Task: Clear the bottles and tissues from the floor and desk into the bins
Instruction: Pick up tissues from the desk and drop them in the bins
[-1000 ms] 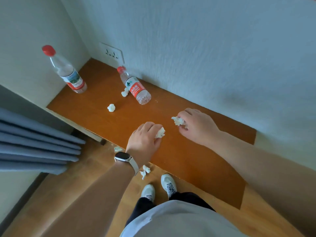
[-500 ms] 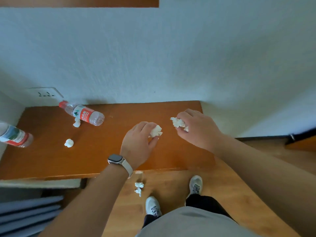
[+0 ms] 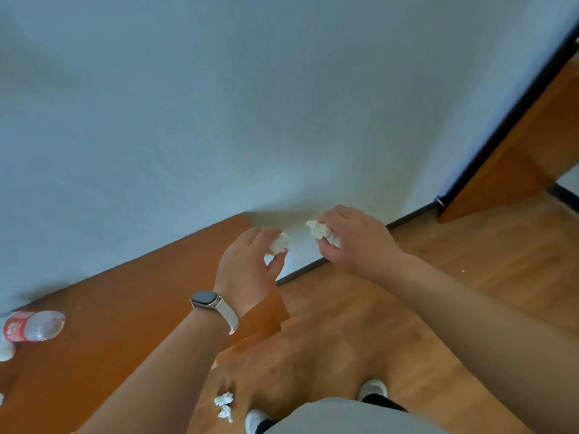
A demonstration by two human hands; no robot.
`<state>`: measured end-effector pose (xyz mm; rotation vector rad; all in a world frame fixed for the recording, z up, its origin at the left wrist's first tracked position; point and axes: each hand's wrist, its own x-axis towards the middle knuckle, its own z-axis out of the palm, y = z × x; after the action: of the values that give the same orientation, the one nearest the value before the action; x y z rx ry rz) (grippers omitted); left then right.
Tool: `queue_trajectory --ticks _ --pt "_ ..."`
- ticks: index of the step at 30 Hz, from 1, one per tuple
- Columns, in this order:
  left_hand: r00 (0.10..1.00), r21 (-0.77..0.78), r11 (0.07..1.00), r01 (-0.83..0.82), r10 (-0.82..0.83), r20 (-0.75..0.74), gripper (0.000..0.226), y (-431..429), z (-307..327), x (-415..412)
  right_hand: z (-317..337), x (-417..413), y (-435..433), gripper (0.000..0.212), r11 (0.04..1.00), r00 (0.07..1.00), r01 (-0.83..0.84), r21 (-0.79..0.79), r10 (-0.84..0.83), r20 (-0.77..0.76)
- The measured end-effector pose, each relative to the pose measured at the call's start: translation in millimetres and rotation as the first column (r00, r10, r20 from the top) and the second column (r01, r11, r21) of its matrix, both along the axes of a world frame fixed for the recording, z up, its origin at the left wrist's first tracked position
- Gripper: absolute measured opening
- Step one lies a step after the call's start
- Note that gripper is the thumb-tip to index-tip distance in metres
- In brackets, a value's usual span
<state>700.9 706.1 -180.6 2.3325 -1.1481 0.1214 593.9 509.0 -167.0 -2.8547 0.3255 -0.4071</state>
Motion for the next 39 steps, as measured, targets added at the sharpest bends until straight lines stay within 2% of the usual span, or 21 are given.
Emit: queue_trajectory --ticks 3,10,17,20,29,39 --pt "0.997 -0.012 0.997 0.070 -0.069 0.038 0.030 -63.9 3.8 -21.4 4.5 -42.0 -62.0 0.026 0.998 0.997 0.070 -0.004 -0.070 0.045" --pt "0.955 -0.027 0.955 0.296 -0.295 0.041 0.030 -207.8 9.2 -85.1 8.4 -151.2 -171.0 0.032 0.960 0.960 0.277 0.032 -0.278 0.017" --pt "0.830 -0.028 0.832 0.554 -0.549 0.101 0.029 -320.6 21.2 -138.5 14.2 -244.6 -240.7 0.036 0.842 0.843 0.537 0.051 -0.538 -0.006" --pt "0.784 -0.017 0.787 0.617 -0.612 0.102 0.030 -355.4 21.8 -150.6 15.1 -270.0 -258.8 0.034 0.779 0.782 0.623 0.067 -0.623 -0.022" --pt "0.656 -0.051 0.654 0.755 -0.751 0.077 0.029 -470.5 -0.2 -162.3 -4.3 -298.7 -318.6 0.028 0.594 0.602 0.797 0.108 -0.797 -0.055" --pt "0.529 -0.097 0.524 0.846 -0.848 0.032 0.027 -650.5 -4.4 -110.7 10.2 -251.6 -442.2 0.028 0.422 0.427 0.903 0.082 -0.902 -0.055"
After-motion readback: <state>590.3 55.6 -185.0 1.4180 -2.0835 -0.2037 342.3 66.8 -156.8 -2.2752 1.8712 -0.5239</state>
